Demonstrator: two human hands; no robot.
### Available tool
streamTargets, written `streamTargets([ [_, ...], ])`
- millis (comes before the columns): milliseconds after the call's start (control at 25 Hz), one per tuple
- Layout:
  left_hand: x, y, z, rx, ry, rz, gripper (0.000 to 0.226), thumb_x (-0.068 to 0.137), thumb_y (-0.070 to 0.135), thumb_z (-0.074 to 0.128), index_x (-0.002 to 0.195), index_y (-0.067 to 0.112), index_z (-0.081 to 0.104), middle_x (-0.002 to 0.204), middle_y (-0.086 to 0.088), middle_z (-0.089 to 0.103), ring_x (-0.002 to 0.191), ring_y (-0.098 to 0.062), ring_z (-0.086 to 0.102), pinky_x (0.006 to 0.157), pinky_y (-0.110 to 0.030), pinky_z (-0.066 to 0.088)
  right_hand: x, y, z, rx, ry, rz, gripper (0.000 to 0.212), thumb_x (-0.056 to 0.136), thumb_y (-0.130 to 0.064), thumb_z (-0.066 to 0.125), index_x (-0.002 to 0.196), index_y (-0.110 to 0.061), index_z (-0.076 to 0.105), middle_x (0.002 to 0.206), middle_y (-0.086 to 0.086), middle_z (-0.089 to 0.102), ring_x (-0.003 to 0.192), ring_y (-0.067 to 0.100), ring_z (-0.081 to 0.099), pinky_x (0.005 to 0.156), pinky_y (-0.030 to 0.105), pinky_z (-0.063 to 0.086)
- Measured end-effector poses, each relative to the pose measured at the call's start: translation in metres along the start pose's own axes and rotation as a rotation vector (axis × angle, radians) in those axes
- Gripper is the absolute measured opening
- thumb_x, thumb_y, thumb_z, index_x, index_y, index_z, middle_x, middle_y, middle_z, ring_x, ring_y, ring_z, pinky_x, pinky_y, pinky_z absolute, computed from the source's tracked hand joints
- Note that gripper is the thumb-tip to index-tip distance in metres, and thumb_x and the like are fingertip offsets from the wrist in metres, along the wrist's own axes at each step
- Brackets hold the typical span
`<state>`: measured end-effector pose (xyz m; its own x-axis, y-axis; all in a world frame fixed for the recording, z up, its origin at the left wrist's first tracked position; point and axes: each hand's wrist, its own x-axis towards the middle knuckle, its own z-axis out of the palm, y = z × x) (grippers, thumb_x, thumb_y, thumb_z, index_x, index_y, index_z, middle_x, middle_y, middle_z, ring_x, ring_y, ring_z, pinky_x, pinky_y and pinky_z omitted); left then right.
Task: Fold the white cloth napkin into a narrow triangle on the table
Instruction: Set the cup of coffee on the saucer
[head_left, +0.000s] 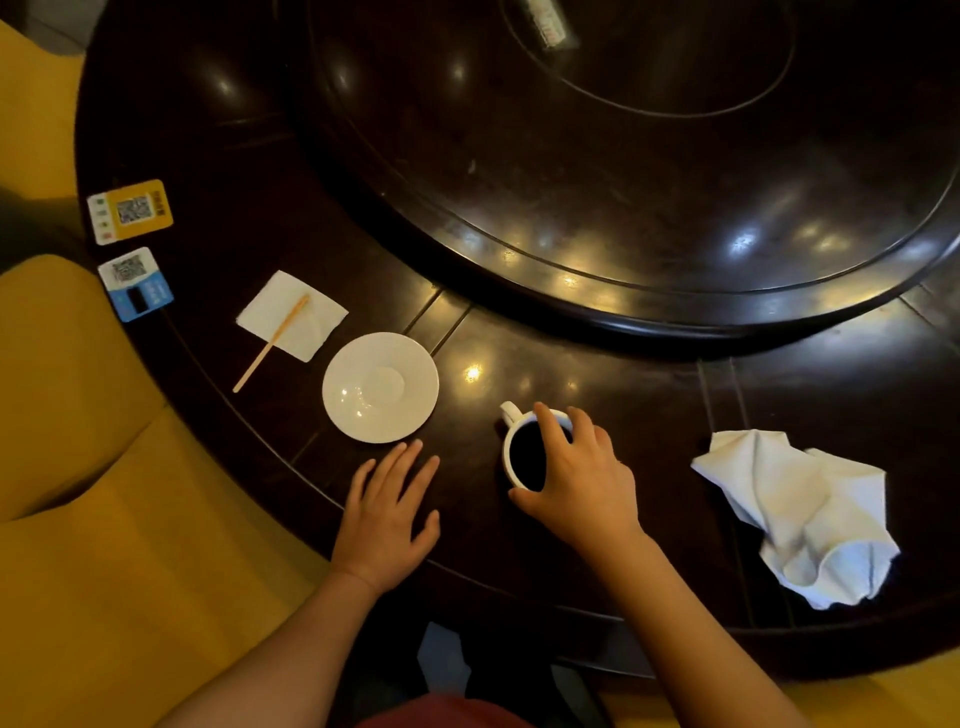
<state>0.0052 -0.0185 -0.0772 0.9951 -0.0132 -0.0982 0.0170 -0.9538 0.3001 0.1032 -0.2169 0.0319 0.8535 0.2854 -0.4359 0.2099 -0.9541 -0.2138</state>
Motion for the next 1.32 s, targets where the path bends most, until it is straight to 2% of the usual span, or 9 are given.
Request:
streamTargets([
  [400, 0.0, -0.002, 0.002, -0.016, 0.007, 0.007, 0.057, 0.083, 0.042, 0.042, 0.136, 0.021, 0.042, 0.146, -0.007, 0.039, 0.137, -0.02, 0.026, 0.11, -0.044, 0.022, 0.008, -0.01, -0.01, 0.006, 0.035, -0.029, 0.087, 0.071, -0.049, 0.07, 0.141, -0.029, 0.022, 0.141, 0.006, 0.03, 0.126, 0.025, 0.034, 0.08, 0.034, 0.048],
  [840, 0.0, -0.004, 0.004, -0.015, 0.009, 0.023, 0.06, 0.081, 0.043, 0.046, 0.137, 0.019, 0.043, 0.147, -0.009, 0.038, 0.136, -0.021, 0.028, 0.11, -0.044, 0.022, 0.075, -0.096, -0.028, -0.007, 0.09, -0.309, 0.088, 0.068, -0.053, 0.071, 0.139, -0.031, 0.024, 0.138, 0.005, 0.035, 0.125, 0.025, 0.036, 0.085, 0.038, 0.047],
  [1080, 0.0, -0.006, 0.007, -0.019, 0.02, 0.03, 0.064, 0.079, 0.043, 0.045, 0.138, 0.02, 0.039, 0.147, -0.009, 0.038, 0.136, -0.022, 0.027, 0.106, -0.044, 0.02, 0.101, -0.135, -0.01, -0.105, 0.067, -0.369, 0.088, 0.069, -0.054, 0.069, 0.14, -0.028, 0.024, 0.139, 0.008, 0.036, 0.125, 0.028, 0.035, 0.084, 0.035, 0.047],
  [1320, 0.0, -0.006, 0.011, -0.036, 0.062, 0.041, 0.063, 0.079, 0.044, 0.046, 0.137, 0.021, 0.037, 0.147, -0.006, 0.027, 0.136, -0.021, 0.026, 0.108, -0.043, 0.018, 0.102, -0.146, -0.006, -0.137, 0.059, -0.394, 0.087, 0.071, -0.054, 0.068, 0.141, -0.026, 0.024, 0.14, 0.009, 0.035, 0.124, 0.027, 0.035, 0.084, 0.034, 0.047],
])
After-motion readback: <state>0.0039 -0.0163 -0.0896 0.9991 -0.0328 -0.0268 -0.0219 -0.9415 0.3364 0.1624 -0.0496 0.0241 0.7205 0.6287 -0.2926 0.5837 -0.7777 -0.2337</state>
